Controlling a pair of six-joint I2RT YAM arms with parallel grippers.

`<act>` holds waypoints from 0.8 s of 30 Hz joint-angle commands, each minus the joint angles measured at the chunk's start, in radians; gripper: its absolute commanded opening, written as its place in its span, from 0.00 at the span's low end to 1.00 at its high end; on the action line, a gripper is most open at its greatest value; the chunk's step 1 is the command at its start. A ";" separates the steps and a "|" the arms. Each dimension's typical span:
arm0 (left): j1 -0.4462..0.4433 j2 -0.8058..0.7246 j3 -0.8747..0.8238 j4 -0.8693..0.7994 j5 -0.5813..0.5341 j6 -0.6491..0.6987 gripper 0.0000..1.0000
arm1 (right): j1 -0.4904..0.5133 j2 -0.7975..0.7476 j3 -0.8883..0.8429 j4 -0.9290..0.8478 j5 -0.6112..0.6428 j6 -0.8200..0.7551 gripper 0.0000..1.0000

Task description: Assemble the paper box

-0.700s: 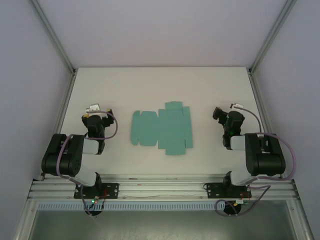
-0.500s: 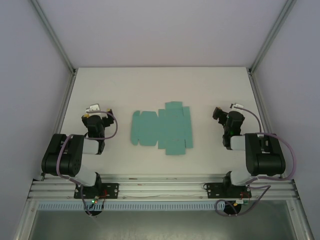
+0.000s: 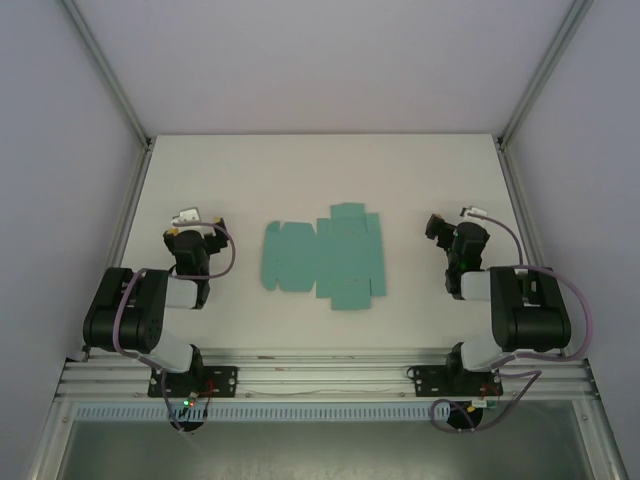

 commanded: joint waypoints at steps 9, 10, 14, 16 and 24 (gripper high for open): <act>-0.009 -0.142 0.074 -0.193 -0.035 0.001 1.00 | -0.001 -0.116 0.051 -0.141 0.030 0.018 1.00; -0.009 -0.163 0.088 -0.240 -0.041 -0.003 1.00 | -0.001 -0.137 0.060 -0.172 0.033 0.018 1.00; -0.010 -0.274 0.183 -0.490 0.021 -0.095 1.00 | 0.015 -0.232 0.125 -0.355 0.082 0.057 1.00; -0.020 -0.310 0.221 -0.565 0.081 -0.127 1.00 | 0.022 -0.275 0.163 -0.443 0.066 0.107 1.00; -0.101 -0.227 0.345 -0.783 0.239 -0.330 1.00 | 0.208 -0.348 0.266 -0.688 -0.072 0.283 0.96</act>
